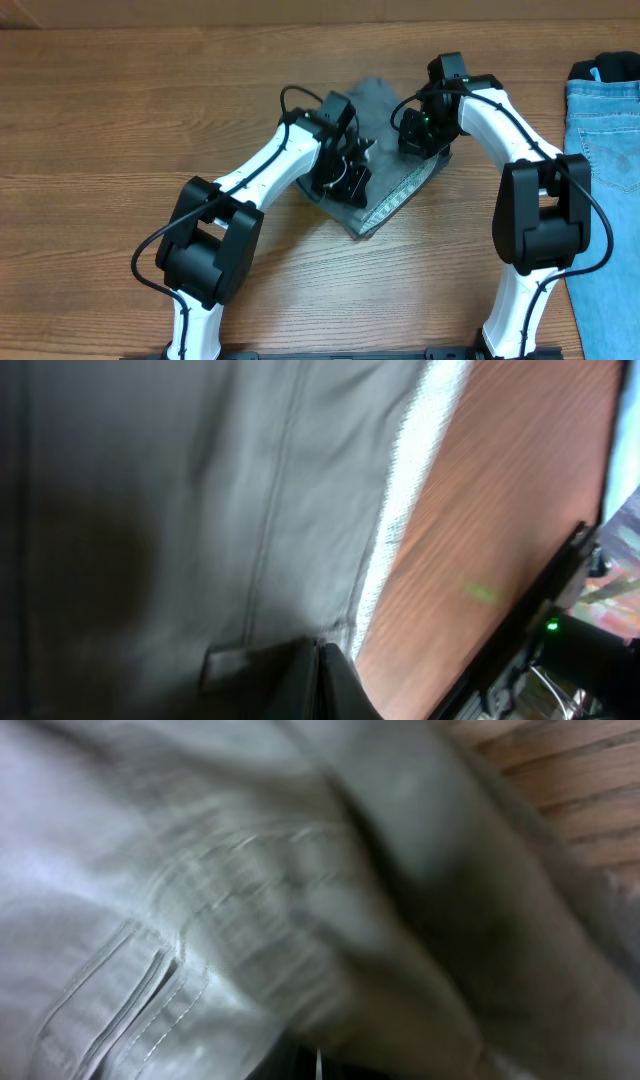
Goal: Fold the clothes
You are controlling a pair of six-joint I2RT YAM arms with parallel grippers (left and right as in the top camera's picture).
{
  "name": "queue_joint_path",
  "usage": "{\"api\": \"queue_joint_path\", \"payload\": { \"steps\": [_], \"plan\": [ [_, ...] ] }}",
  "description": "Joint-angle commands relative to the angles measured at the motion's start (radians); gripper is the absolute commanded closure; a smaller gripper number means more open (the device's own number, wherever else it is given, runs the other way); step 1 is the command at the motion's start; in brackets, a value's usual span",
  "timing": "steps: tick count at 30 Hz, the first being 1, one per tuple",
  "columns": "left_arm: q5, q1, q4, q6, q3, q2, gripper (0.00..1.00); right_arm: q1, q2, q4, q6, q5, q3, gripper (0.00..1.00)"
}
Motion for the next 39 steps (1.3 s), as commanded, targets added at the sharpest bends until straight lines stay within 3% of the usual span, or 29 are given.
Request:
{"api": "queue_joint_path", "payload": {
  "steps": [1, 12, 21, 25, 27, 28, 33, 39],
  "plan": [
    [0.02, 0.008, 0.019, -0.011, -0.092, -0.006, 0.96, -0.016, 0.045, 0.018, 0.025, -0.015, -0.011, 0.96],
    [-0.01, 0.029, -0.083, 0.037, -0.182, -0.002, 0.96, -0.088, 0.087, 0.049, 0.086, 0.035, 0.006, 0.96],
    [-0.029, 0.035, -0.071, 0.115, -0.141, -0.148, 0.96, -0.12, -0.004, -0.108, 0.037, 0.035, 0.192, 0.96],
    [-0.107, 0.035, 0.016, 0.112, -0.125, -0.278, 0.96, -0.12, -0.031, -0.19, 0.037, 0.036, 0.301, 0.74],
    [-0.14, 0.035, 0.078, 0.075, -0.125, -0.319, 0.96, -0.12, -0.031, -0.22, 0.037, 0.036, 0.324, 0.71],
    [-0.146, 0.035, 0.106, 0.058, -0.125, -0.329, 0.96, -0.12, -0.031, -0.229, 0.037, 0.036, 0.324, 0.72],
    [-0.145, 0.034, 0.18, 0.039, -0.129, -0.294, 0.96, -0.12, -0.03, -0.304, -0.006, 0.035, 0.29, 0.96],
    [-0.047, 0.028, 0.202, 0.027, -0.129, -0.148, 0.96, -0.12, -0.03, -0.314, -0.012, 0.035, 0.175, 0.96]
  ]
}}
